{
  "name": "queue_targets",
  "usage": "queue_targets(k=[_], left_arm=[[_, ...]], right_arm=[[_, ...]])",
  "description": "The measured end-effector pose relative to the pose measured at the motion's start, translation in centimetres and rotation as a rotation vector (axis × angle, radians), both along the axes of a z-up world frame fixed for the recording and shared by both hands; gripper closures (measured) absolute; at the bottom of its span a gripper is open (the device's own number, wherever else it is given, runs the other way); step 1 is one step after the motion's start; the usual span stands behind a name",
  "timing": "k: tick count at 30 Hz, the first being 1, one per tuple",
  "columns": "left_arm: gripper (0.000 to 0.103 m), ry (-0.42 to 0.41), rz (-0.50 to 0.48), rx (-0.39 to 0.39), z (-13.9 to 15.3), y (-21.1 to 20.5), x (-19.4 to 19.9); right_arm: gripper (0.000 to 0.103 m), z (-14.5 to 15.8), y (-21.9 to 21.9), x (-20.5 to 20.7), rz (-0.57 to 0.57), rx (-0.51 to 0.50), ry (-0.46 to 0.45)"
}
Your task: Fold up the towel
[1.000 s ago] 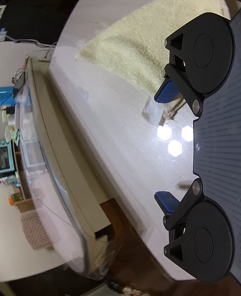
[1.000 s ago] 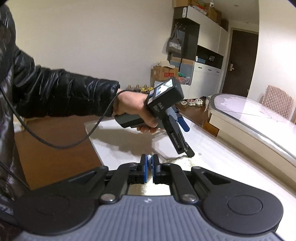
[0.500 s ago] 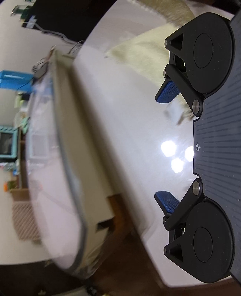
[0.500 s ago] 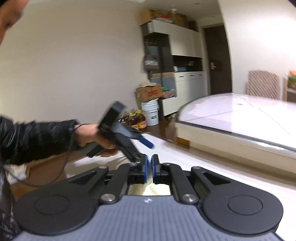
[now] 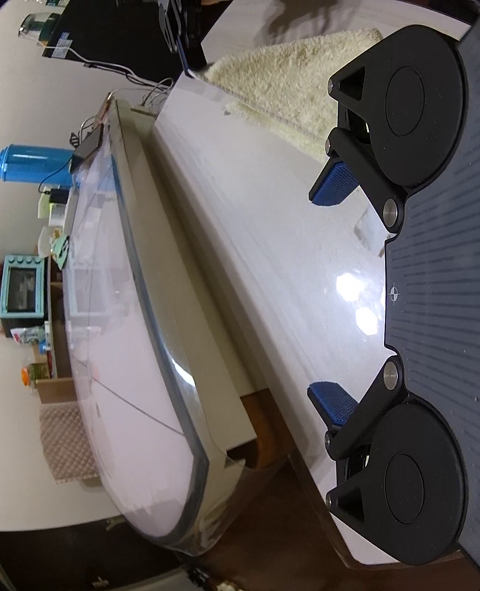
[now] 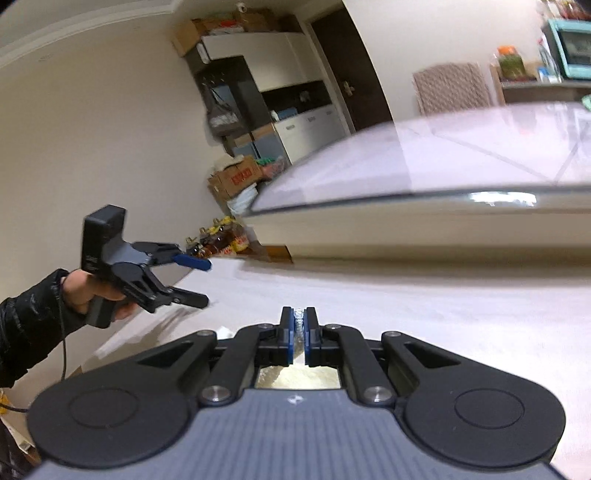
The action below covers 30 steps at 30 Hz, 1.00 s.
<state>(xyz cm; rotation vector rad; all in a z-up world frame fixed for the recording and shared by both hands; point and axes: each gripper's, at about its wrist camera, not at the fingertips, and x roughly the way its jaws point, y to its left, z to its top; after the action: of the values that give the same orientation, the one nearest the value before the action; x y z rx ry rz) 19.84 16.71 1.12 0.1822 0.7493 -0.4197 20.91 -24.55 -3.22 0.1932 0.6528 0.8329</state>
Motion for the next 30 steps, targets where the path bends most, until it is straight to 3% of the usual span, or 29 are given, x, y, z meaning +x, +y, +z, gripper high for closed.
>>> queue_targets(k=[10,20,30], left_arm=[[0.0,-0.002,-0.037,0.015,-0.4,-1.6,0.3],[0.0,-0.004,-0.085,0.037,-0.7,-3.0,-0.2],[0.0,0.001,-0.121,0.065,-1.5,-4.2,-0.6]], right_arm=[[0.097,-1.7,-1.8,2.6,-0.014,0.008,0.093],[0.097,-2.3,-1.1,4.9,-0.014,-0.044,0.136],[0.097,-2.1,-1.4,5.2,-0.031,-0.022,0.137]])
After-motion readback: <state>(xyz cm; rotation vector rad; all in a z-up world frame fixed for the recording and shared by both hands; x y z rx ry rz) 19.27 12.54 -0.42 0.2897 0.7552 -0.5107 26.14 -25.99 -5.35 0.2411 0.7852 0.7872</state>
